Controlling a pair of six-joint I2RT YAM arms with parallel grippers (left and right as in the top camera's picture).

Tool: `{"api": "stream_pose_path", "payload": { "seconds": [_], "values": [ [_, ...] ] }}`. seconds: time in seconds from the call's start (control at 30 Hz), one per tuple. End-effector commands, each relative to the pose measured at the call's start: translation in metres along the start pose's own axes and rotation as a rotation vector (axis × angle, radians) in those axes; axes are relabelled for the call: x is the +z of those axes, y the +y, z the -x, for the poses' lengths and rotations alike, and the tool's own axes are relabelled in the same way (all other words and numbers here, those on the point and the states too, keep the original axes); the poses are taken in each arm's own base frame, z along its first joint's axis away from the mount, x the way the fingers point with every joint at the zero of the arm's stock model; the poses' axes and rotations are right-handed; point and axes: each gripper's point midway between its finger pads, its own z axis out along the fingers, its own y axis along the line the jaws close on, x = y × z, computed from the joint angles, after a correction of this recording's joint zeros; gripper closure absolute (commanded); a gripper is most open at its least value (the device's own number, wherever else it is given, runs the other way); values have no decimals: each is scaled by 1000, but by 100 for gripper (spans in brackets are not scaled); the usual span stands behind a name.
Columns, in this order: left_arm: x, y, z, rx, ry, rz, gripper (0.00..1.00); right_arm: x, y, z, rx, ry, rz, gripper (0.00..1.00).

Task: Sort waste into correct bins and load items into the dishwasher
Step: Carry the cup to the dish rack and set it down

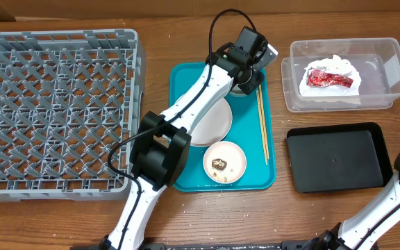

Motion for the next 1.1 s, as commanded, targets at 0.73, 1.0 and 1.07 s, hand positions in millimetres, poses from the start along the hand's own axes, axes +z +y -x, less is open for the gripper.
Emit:
{"api": "stream_pose_path", "payload": {
  "seconds": [0.73, 1.0, 1.07],
  "values": [
    [-266, 161, 56, -730, -336, 231, 96, -11, 4, 3, -8, -26, 21, 0],
    [-329, 290, -82, -1305, -324, 149, 96, -11, 4, 3, -8, -26, 21, 0],
    [-337, 310, -110, -1419, -337, 71, 96, -11, 4, 3, -8, -26, 21, 0]
  ]
}}
